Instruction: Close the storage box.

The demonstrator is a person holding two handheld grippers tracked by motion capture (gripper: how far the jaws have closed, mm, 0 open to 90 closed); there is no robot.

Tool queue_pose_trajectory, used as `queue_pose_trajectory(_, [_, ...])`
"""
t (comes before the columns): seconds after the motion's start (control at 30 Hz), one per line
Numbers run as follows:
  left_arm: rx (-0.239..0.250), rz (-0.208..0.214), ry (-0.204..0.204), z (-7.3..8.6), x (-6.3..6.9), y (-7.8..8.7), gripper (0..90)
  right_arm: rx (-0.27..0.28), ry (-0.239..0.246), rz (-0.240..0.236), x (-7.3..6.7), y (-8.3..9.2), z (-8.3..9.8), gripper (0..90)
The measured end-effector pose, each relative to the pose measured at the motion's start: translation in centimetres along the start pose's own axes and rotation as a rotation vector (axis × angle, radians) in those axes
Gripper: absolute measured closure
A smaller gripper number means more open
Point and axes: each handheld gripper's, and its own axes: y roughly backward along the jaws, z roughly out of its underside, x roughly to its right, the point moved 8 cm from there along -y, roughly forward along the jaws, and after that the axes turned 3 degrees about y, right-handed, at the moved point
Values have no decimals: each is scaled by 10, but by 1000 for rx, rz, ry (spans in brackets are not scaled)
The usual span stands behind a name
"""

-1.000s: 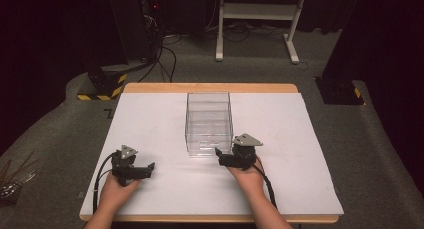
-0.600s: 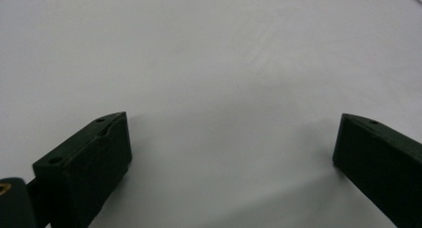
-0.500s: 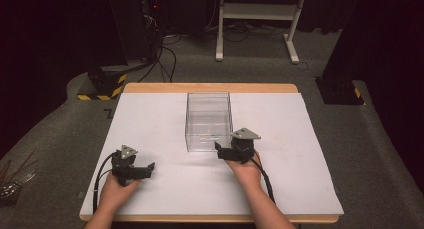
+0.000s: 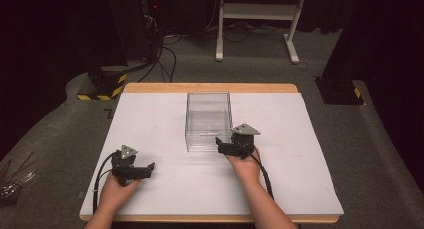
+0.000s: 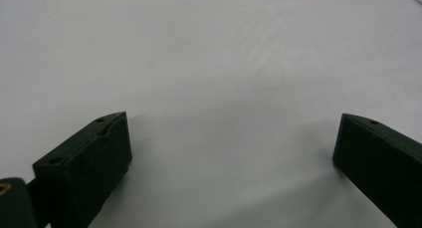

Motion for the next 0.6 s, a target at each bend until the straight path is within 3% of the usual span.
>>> queue_pose_trajectory(0.23, [0,0,-1,0,0,0,20,-9,0,-8,0,-1,0,122])
queue_pose_trajectory(0.6, [0,0,-1,0,0,0,20,-17,12,-50,-9,15,6,131])
